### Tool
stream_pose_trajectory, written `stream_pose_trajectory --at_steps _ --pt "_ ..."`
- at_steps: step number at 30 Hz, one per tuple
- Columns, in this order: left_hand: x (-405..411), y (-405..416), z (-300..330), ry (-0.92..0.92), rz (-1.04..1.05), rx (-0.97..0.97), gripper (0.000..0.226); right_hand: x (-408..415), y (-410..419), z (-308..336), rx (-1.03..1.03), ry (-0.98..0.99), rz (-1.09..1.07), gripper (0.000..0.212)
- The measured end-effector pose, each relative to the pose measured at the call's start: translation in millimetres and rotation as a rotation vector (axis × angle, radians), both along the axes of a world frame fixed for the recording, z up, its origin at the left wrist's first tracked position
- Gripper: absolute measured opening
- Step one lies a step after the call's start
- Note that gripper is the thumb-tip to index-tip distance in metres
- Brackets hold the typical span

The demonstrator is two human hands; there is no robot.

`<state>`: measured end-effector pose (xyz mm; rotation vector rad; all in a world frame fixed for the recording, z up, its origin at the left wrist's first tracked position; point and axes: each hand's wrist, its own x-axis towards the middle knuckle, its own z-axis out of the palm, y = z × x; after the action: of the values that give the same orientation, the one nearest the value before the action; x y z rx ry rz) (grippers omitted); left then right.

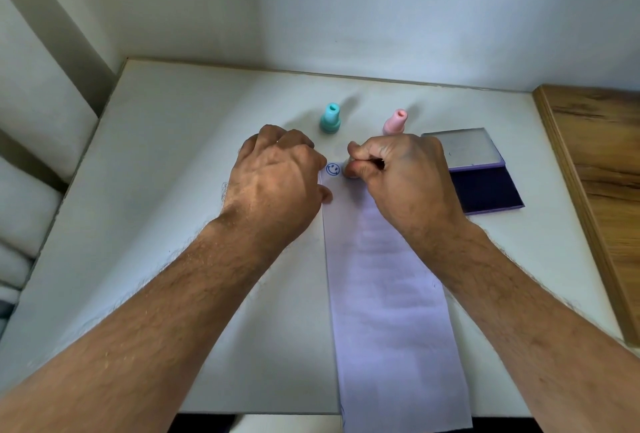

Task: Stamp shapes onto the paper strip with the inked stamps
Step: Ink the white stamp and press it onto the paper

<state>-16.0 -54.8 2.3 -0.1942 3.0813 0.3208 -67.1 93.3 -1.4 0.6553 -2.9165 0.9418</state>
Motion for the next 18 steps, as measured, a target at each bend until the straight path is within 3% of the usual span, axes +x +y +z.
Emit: stream_pose_trajectory --at_steps 18 --pt "-1.7 -0.4 -3.6 0.019 -0.005 -0.058 0.037 0.5 0.8 -5.1 -0.014 -0.033 -0.037 0.013"
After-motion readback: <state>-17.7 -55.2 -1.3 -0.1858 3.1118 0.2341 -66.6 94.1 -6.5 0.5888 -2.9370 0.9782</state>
